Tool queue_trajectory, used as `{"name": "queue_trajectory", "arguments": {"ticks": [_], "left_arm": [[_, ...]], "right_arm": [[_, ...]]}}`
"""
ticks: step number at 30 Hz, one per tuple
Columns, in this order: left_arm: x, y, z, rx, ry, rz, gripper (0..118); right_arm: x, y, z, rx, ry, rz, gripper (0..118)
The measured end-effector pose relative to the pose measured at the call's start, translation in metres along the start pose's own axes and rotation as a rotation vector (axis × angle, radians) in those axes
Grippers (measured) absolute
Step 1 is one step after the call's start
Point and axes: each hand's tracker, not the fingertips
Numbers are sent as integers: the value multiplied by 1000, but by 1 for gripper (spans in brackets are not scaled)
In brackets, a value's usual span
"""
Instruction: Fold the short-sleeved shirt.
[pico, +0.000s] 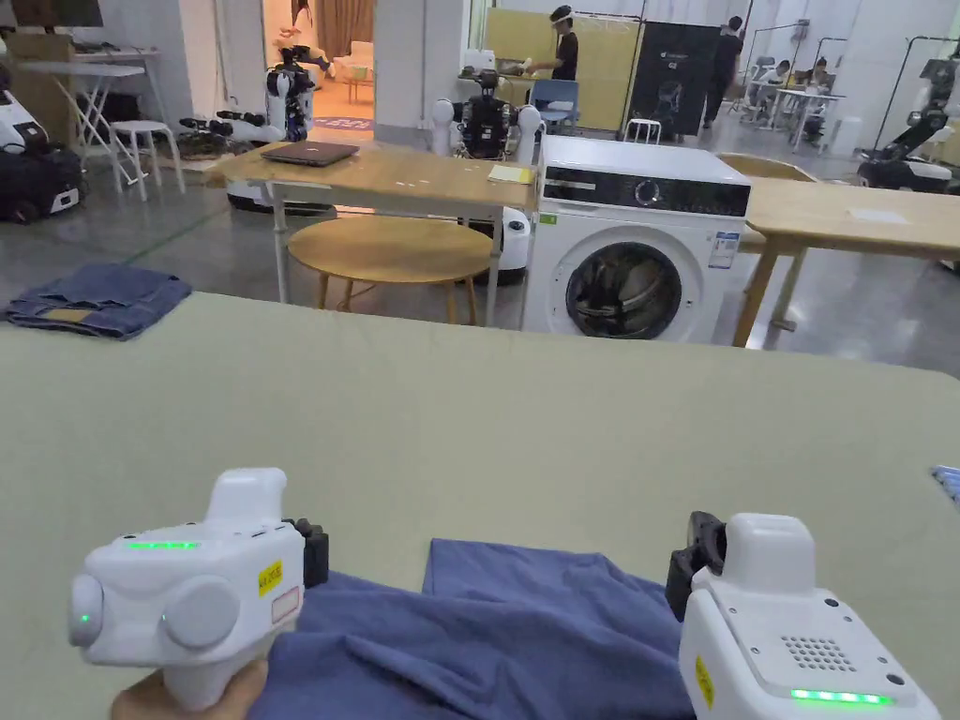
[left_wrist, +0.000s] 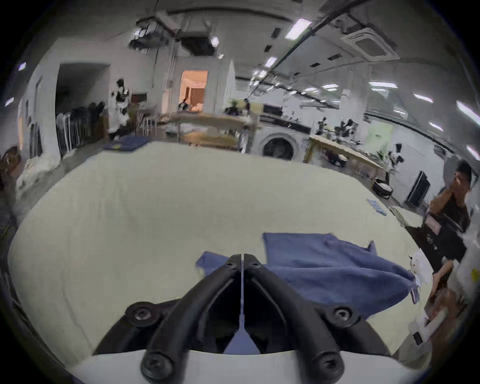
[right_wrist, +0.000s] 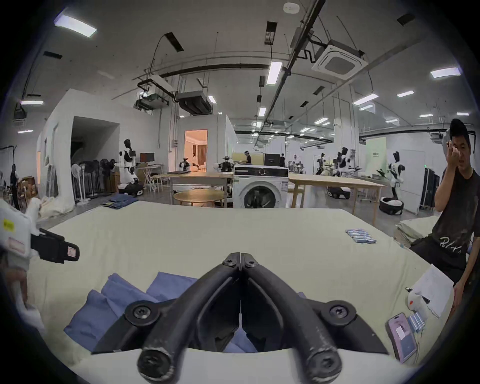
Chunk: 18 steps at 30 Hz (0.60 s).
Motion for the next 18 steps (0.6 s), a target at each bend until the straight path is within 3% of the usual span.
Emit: {"name": "queue_trajectory", "arguments": {"ticks": [6,10,13,18], "left_arm": [[-38,30,-55,-188,-6,28,0],[-45,37,-92,-338,-24,54,35],[-47,32,-118,-423,-61,117,47],[-33,12,-155,-534,45,59,51]], "right_arm": [[6,-5,-9,-22,-2,8,0],[15,-13,-14,-46,-21,13,0],[21,-19,-16,-60,-36,27,0],[34,-25,-16,-87,-58,21,0]]}}
